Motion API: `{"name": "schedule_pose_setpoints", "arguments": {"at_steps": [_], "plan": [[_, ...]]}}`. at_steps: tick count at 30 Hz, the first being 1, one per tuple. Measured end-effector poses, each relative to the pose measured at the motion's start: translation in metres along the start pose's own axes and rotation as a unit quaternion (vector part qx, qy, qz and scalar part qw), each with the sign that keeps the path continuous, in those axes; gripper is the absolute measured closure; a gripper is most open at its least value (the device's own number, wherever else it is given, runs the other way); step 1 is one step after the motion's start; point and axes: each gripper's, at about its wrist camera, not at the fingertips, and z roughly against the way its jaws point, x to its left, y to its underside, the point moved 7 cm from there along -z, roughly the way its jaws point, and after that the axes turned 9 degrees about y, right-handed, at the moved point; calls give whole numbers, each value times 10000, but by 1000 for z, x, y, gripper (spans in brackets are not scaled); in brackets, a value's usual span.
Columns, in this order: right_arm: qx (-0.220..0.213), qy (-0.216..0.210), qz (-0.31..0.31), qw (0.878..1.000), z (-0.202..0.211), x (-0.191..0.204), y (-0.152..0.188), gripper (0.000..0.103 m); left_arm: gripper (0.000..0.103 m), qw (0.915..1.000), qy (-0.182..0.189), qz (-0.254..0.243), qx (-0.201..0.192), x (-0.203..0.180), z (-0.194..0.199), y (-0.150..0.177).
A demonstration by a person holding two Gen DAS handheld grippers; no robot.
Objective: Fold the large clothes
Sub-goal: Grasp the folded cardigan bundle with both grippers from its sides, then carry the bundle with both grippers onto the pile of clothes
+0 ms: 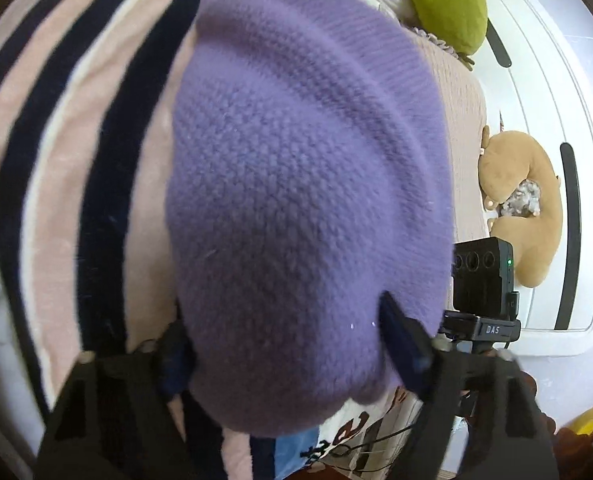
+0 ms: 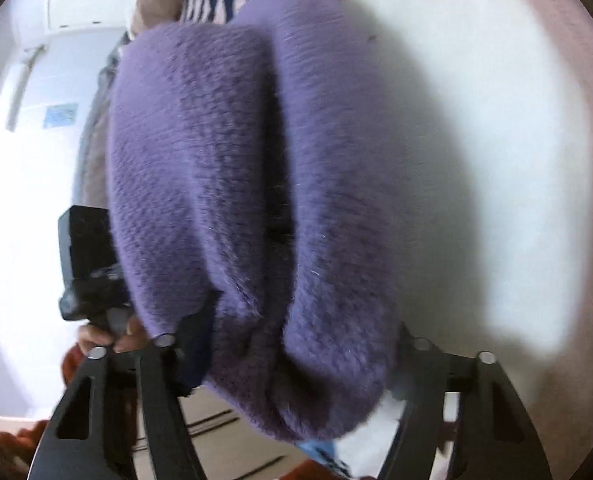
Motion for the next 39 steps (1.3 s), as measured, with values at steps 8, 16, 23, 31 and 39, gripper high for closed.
{"name": "schedule_pose_setpoints", "arguments": {"at_steps": [8,16,23,31,39], "plan": [[-102,-260,463,9985,24,41,2,67,46,9974,-110,-444,-561,-13,64,4],[-155,-584,873,9943,34,84,9,67,46,9922,-477,-792,-840,-41,122,2],[-88,-680,1138,9911,37,107,18,67,46,9881,-603,-867,-1122,-44,172,18],[-92,-676,1512,9861,24,158,37,67,46,9796,-832,-965,-1554,-41,228,42],[-10,-710,1962,9780,8,207,51,67,47,9669,-1118,-1075,-2027,-33,302,68]]}}
